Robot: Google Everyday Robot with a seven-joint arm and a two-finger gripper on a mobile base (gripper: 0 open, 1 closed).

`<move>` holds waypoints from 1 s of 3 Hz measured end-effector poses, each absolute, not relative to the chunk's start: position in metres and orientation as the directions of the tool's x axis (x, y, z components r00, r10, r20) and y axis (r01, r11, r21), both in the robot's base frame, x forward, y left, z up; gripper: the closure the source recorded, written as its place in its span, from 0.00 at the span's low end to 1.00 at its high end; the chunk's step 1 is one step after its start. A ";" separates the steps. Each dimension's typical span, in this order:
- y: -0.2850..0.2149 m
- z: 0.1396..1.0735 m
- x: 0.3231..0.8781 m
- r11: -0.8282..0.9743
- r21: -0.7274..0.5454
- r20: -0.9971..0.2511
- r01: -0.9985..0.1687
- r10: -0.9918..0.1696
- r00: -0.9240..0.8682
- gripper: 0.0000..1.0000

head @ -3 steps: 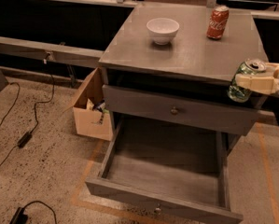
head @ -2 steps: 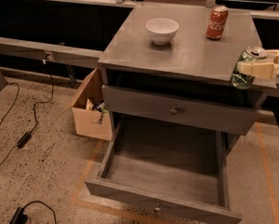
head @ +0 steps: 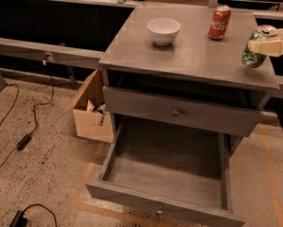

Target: Pick green can from middle drawer and place on counter

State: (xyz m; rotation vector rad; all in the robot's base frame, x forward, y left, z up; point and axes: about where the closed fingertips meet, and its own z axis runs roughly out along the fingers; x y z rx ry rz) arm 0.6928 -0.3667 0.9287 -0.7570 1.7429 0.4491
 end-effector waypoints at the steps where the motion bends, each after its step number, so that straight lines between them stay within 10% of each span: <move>1: -0.381 0.944 0.715 0.747 -0.103 -0.961 -0.657 -0.246 -0.129 0.87; 3: -0.373 0.923 0.744 0.739 -0.036 -0.971 -0.673 -0.185 -0.151 0.39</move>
Offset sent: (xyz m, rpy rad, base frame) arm 0.0693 -0.0384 0.0151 0.0748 -0.0464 -0.0539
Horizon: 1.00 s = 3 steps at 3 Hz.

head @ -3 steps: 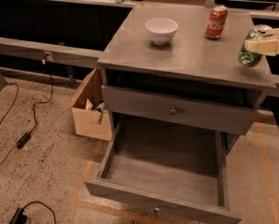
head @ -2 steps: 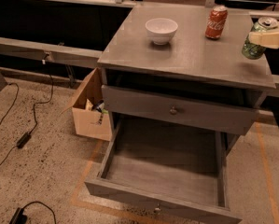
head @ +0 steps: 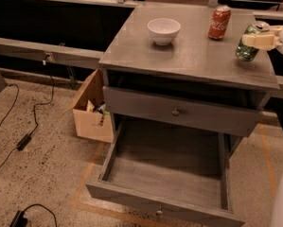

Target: Pick green can from middle drawer and place on counter

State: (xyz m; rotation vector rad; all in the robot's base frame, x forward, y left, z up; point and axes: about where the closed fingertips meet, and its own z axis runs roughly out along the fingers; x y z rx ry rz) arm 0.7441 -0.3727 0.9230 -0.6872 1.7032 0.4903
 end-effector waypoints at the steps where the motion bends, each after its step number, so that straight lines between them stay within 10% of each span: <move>1: -0.368 0.913 0.751 0.730 -0.004 -0.972 -0.684 -0.164 -0.169 0.16; 3: -0.369 0.902 0.753 0.724 0.029 -0.971 -0.689 -0.143 -0.191 0.00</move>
Offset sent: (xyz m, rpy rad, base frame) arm 0.0239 -0.0136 -0.0109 0.0505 0.0394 0.0229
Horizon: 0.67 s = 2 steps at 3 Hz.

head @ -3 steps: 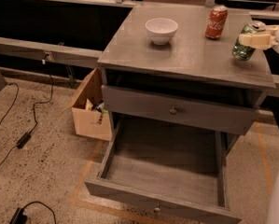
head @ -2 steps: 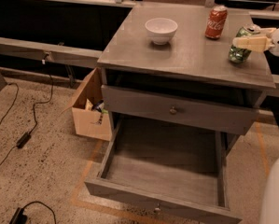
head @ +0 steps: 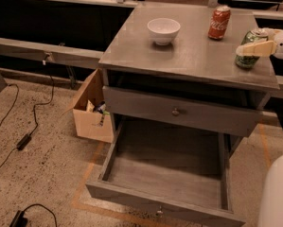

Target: Pick green can from middle drawer and place on counter

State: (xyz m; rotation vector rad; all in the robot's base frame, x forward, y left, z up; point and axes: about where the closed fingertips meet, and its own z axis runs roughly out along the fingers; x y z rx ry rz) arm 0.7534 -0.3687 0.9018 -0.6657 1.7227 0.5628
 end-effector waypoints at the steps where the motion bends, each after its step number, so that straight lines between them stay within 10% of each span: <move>1: -0.392 0.904 0.742 0.748 0.037 -0.972 -0.662 -0.127 -0.198 0.00; 2: -0.428 0.916 0.714 0.788 0.020 -0.973 -0.616 -0.127 -0.193 0.00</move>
Offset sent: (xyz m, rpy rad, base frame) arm -0.1309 -0.0689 0.0073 -0.0173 -0.0143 -0.1927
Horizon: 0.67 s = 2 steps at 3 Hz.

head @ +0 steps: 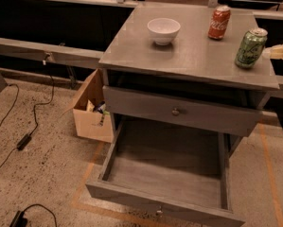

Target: Pick green can from middle drawer and place on counter

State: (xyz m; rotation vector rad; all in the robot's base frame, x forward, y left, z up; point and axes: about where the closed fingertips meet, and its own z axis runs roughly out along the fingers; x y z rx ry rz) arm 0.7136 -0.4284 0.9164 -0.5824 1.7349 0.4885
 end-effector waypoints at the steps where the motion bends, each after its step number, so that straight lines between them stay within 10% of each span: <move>1: -0.468 1.009 0.649 0.884 -0.120 -0.978 -0.451 -0.185 -0.101 0.00; 2: -0.468 1.008 0.649 0.883 -0.120 -0.977 -0.454 -0.185 -0.102 0.00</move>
Offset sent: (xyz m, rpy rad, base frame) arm -0.0460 -0.0441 0.0500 -0.0666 -0.0731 -0.1382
